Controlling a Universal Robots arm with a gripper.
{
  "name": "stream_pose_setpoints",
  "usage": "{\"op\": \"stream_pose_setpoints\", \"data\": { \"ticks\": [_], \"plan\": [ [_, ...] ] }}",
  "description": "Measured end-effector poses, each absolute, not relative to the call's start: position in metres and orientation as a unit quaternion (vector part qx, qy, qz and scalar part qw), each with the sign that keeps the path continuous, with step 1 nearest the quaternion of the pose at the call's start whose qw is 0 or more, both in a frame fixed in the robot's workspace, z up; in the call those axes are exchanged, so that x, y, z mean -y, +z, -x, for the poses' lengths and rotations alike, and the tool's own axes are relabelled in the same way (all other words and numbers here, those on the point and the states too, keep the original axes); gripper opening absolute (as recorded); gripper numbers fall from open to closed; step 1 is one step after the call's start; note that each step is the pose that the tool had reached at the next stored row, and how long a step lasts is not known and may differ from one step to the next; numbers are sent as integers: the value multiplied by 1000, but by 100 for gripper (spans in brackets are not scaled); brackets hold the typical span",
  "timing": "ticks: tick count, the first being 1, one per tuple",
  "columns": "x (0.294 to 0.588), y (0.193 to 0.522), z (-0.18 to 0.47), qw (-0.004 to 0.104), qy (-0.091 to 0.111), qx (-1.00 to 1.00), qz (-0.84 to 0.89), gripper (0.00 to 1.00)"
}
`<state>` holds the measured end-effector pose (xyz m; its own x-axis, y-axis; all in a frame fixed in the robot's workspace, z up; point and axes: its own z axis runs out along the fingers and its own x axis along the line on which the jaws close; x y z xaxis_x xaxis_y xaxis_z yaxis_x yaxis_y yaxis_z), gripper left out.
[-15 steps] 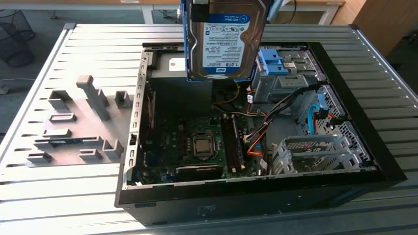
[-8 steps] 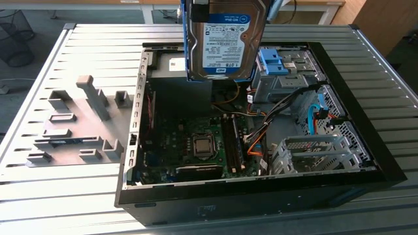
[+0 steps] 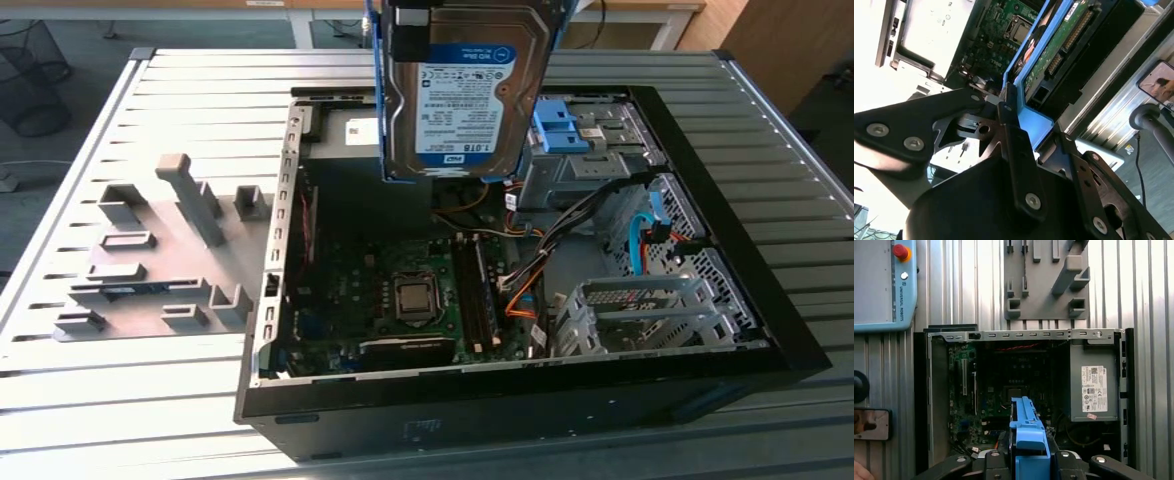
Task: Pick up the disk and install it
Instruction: 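Insert the disk into the insertion slot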
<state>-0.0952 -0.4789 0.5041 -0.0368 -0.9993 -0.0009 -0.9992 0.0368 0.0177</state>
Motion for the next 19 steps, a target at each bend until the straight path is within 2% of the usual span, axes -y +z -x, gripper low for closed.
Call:
{"op": "stream_pose_setpoints", "data": {
  "ticks": [19],
  "plan": [
    [482,503,84,6,-7,720,-694,36]
  ]
}}
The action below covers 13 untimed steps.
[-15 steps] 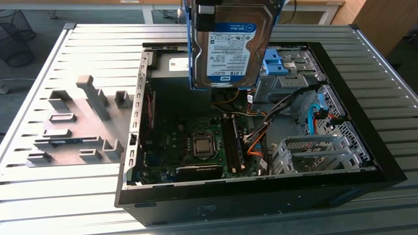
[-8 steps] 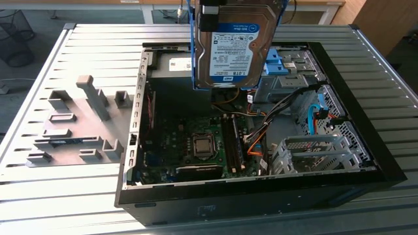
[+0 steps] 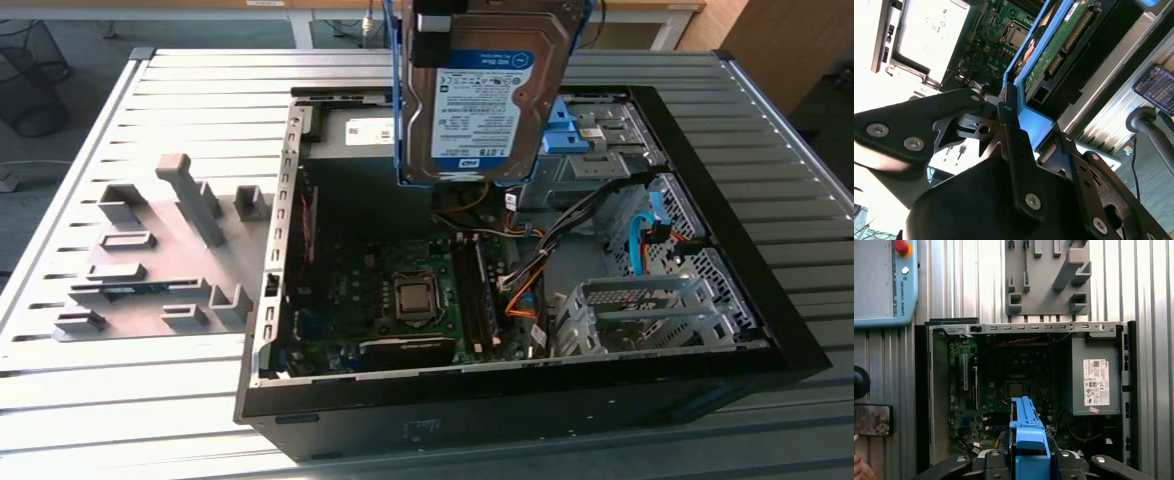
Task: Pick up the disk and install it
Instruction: 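Insert the disk into the insertion slot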
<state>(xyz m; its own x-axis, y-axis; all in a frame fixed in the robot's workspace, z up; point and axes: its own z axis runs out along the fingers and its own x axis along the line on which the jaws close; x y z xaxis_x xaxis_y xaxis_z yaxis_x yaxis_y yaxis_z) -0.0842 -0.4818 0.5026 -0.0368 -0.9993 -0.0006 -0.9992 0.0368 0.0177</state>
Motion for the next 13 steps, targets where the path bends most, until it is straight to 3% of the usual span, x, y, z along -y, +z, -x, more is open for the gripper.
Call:
{"op": "stream_pose_setpoints", "data": {
  "ticks": [13],
  "plan": [
    [490,500,67,6,-7,720,-694,36]
  ]
}}
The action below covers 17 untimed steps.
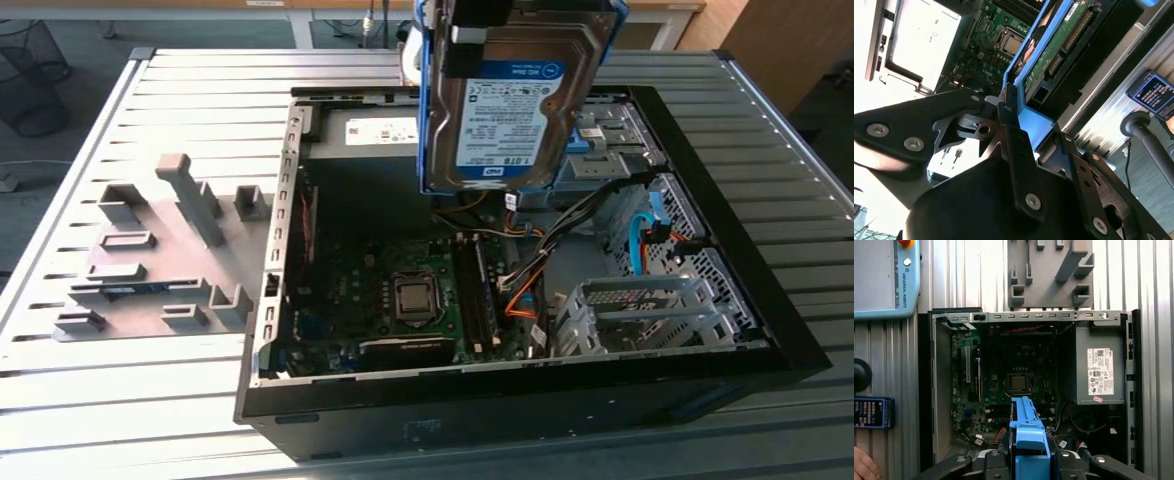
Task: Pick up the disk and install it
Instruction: 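Insert the disk into the insertion slot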
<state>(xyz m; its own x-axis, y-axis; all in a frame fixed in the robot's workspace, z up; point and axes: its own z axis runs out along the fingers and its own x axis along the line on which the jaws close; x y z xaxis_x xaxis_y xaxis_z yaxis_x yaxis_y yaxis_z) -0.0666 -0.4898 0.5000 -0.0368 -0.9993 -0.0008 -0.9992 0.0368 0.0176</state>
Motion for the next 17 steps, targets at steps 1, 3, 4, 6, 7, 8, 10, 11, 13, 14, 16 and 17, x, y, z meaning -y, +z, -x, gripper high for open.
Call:
{"op": "stream_pose_setpoints", "data": {
  "ticks": [1,3,4,6,7,8,10,11,13,14,16,17],
  "plan": [
    [492,500,67,6,-7,720,-694,36],
    [498,499,67,6,-7,720,-694,36],
    [501,498,67,6,-7,720,-694,36],
    [507,497,67,6,-7,720,-694,36],
    [510,497,67,6,-7,720,-694,36],
    [512,497,67,6,-7,720,-694,36],
    [514,497,66,6,-7,720,-694,36],
    [514,497,64,6,-7,720,-694,36],
    [515,496,58,6,-7,720,-694,36],
    [515,496,54,6,-7,720,-694,36],
    [515,496,48,6,-7,720,-694,36],
    [515,496,45,6,-7,720,-694,36]
  ]
}}
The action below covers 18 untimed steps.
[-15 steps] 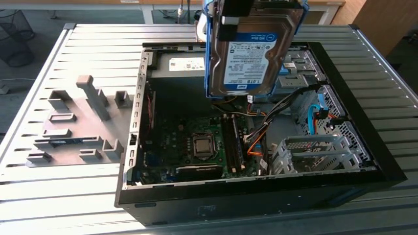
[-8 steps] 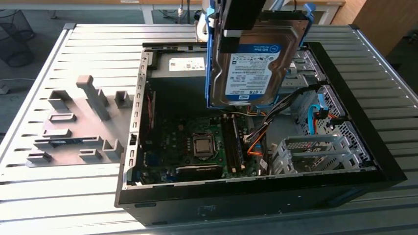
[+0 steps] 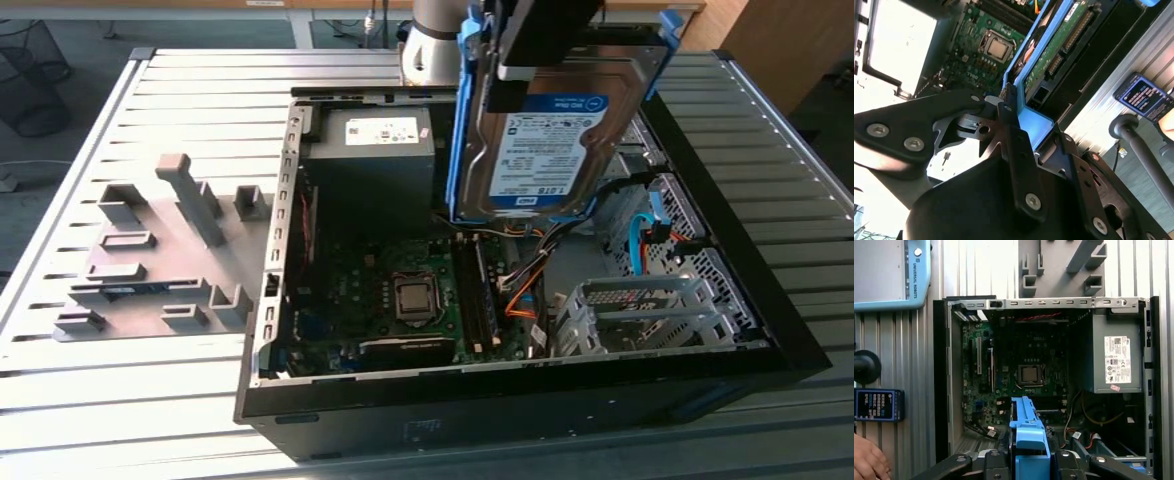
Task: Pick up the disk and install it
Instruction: 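Insert the disk into the insertion slot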
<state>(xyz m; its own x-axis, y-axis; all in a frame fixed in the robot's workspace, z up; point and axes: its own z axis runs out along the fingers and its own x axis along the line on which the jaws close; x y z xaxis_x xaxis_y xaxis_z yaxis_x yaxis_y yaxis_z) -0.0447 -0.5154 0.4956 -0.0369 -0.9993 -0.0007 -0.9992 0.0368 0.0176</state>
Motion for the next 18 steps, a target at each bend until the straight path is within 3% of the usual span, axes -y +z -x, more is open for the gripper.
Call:
{"op": "stream_pose_setpoints", "data": {
  "ticks": [18],
  "plan": [
    [518,495,41,6,-7,720,-694,36]
  ]
}}
